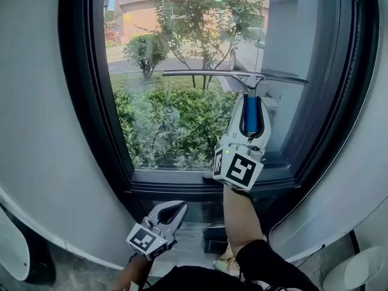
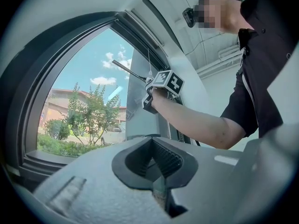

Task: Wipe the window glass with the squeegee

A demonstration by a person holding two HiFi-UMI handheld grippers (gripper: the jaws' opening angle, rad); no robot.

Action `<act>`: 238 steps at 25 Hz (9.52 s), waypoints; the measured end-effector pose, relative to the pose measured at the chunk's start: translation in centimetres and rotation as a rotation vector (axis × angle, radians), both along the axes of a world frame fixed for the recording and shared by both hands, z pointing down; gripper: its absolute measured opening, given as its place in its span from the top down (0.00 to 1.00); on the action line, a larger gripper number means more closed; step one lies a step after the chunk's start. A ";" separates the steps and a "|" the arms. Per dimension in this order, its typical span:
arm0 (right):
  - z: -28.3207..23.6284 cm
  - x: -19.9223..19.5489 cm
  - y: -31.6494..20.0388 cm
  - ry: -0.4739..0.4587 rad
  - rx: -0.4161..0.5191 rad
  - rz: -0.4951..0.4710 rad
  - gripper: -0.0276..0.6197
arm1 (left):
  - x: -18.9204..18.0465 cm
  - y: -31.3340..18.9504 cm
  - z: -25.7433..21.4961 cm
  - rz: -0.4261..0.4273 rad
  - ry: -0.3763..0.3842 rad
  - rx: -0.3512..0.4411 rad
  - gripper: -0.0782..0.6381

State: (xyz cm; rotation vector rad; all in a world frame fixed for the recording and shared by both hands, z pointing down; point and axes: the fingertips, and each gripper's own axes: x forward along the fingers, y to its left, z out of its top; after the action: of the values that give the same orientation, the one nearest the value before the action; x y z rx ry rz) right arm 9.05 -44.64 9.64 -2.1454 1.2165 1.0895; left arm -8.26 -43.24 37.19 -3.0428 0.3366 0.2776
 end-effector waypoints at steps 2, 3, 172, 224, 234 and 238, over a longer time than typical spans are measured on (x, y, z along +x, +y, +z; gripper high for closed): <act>0.4 -0.1 0.1 0.007 -0.005 0.005 0.75 | 0.2 0.1 0.1 0.005 0.010 -0.008 0.89; 0.6 0.0 0.1 0.008 -0.008 0.007 0.75 | 0.3 0.1 0.0 0.007 0.006 -0.007 0.89; 10.3 -4.3 1.1 -0.083 -0.158 -0.032 0.75 | -5.2 0.5 3.8 -0.071 0.012 -0.148 0.89; -5.7 -13.0 -6.8 0.037 0.061 -0.018 0.75 | -7.3 -1.8 -0.1 -0.105 0.056 -0.041 0.89; -4.5 -12.9 -6.6 0.045 0.055 -0.008 0.75 | -7.6 -2.4 0.2 -0.113 0.063 -0.057 0.89; -3.8 -12.6 -6.7 0.030 0.053 -0.008 0.75 | -7.4 -2.2 0.4 -0.105 0.057 -0.064 0.89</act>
State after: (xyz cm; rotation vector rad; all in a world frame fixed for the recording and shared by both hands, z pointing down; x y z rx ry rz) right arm -3.52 -51.35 5.84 -2.0898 1.1958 1.1418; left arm -15.69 -45.49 37.62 -3.0711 0.5171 0.3535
